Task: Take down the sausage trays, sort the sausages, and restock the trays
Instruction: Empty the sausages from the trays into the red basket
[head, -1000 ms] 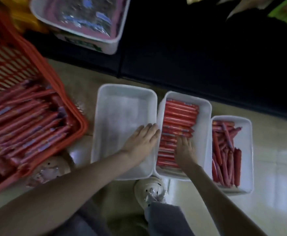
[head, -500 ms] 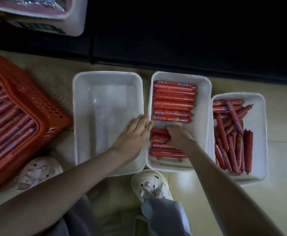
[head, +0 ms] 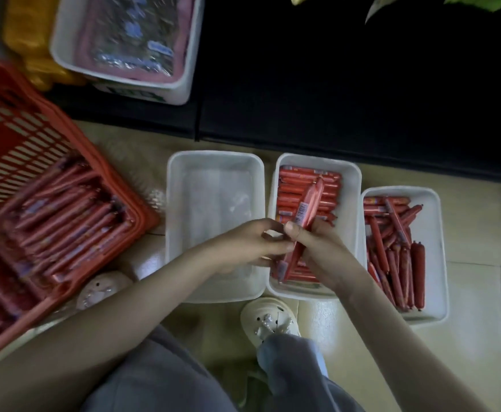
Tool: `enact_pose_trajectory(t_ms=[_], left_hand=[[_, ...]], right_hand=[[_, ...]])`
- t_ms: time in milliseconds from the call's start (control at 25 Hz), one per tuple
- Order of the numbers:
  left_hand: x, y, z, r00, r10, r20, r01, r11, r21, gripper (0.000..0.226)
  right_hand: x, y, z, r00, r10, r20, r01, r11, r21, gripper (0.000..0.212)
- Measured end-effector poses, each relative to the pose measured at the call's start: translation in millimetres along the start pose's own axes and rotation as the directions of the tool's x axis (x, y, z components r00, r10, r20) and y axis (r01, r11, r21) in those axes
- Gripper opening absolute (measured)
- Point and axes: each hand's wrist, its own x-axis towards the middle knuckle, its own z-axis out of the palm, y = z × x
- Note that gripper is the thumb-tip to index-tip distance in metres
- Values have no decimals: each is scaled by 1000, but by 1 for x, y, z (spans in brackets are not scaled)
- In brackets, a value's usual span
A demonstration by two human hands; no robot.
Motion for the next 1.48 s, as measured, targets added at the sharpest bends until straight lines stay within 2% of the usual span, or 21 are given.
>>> enact_pose_trajectory(t_ms=[40,120,240,360,440,520,600,640,720,760,800,880,920,960,1040,1120,1200,1280,1360,1480], left_hand=[[-14,7,-2,999,46,-27,-44,997,69,28],[-48,19,-14,978,121,-171,-87,977,194,22],[-104,24,-36,940,152,-305,-106,981,160,15],[-164,12,-63,885,224,-408,-144,965,217,13],[-199,-3,-86,838,246,-487,-115,952,282,23],[-229,-30,-117,806,232,-545,-153,970,187,24],[-252,-61,-150,733,169,-660,-157,985,77,28],[-260,-80,-168,667,123,-735,-80,992,93,32],[-272,-124,-205,516,68,-854,190,963,191,40],[-274,-146,-220,471,56,-880,316,921,227,45],[-274,-169,-234,456,21,-890,439,864,245,52],[-269,-212,-252,487,-139,-862,666,698,263,64],[-265,-230,-257,512,-236,-826,732,623,275,66],[-261,-246,-259,533,-323,-782,764,581,281,66],[-256,-270,-260,560,-435,-705,769,590,247,63],[-254,-280,-261,570,-447,-689,772,580,262,63],[-255,-283,-261,576,-414,-705,788,510,344,65],[-258,-283,-262,582,-402,-707,796,457,396,70],[-261,-284,-264,585,-393,-709,801,419,428,76],[-259,-285,-266,588,-377,-715,797,422,433,78]], right_hand=[[-6,-9,17,1000,-24,11,24,1000,15,41],[-18,-25,52,998,-59,19,58,997,43,28],[-35,-44,105,987,-88,135,80,994,69,22],[-47,-50,169,966,-96,241,115,991,-68,25],[-48,-51,213,947,-89,308,150,972,-181,27],[-37,-47,260,925,-86,371,205,933,-295,24],[-16,-44,303,899,-121,420,322,834,-448,24],[-4,-42,323,887,-139,440,381,757,-530,25],[27,-32,361,871,-136,473,454,590,-668,26],[43,-25,375,866,-131,482,476,509,-718,28],[58,-16,389,865,-119,488,486,443,-754,31],[82,8,415,872,-69,484,471,384,-794,31],[91,23,426,882,-22,471,442,383,-811,28],[96,38,436,890,35,454,403,405,-821,25],[105,73,453,909,167,382,259,491,-832,26],[111,110,467,908,281,310,111,551,-827,39],[112,143,477,907,332,257,43,536,-843,45],[109,169,487,912,344,221,23,496,-868,42],[104,185,494,917,331,220,46,462,-886,46],[100,192,496,898,323,299,212,276,-937,61]])
